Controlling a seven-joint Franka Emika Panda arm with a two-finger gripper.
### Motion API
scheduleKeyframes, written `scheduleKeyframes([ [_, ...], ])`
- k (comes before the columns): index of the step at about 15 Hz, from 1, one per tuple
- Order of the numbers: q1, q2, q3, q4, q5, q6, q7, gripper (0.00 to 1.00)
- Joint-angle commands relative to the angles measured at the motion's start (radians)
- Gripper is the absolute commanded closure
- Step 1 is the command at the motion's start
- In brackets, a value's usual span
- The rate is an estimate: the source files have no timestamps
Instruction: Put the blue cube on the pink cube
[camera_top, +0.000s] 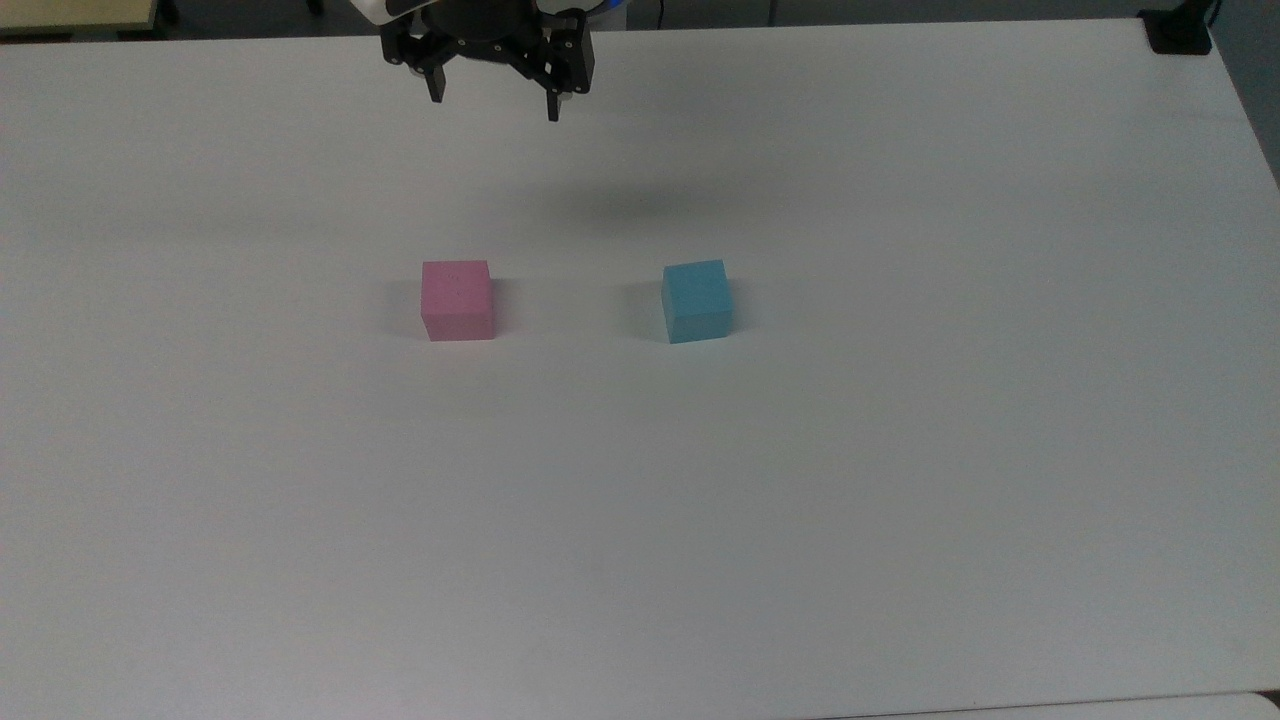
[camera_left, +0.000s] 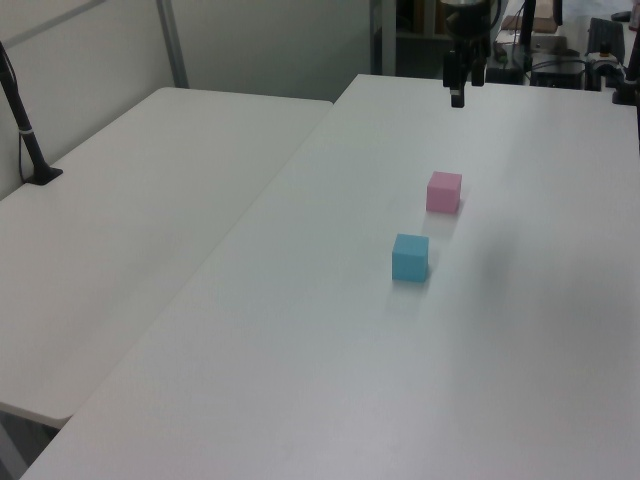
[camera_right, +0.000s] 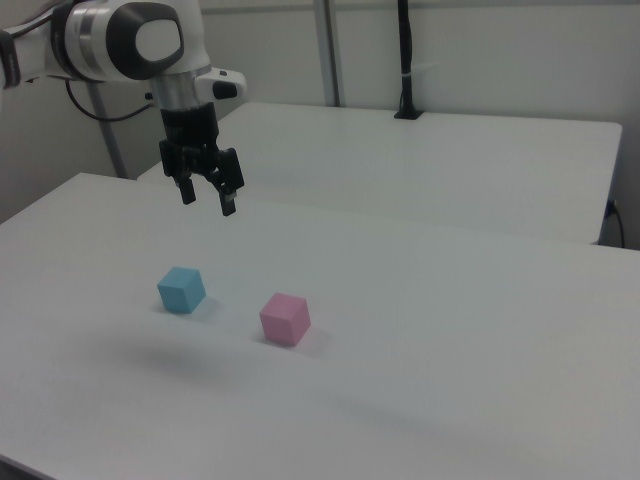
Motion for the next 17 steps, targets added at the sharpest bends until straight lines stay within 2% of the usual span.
scheduleKeyframes([
  [1, 0.014, -0.016, -0.012, -0.022, 0.001, 0.033, 0.003, 0.0],
  [17, 0.054, -0.011, -0.014, -0.026, -0.042, 0.019, 0.005, 0.0],
])
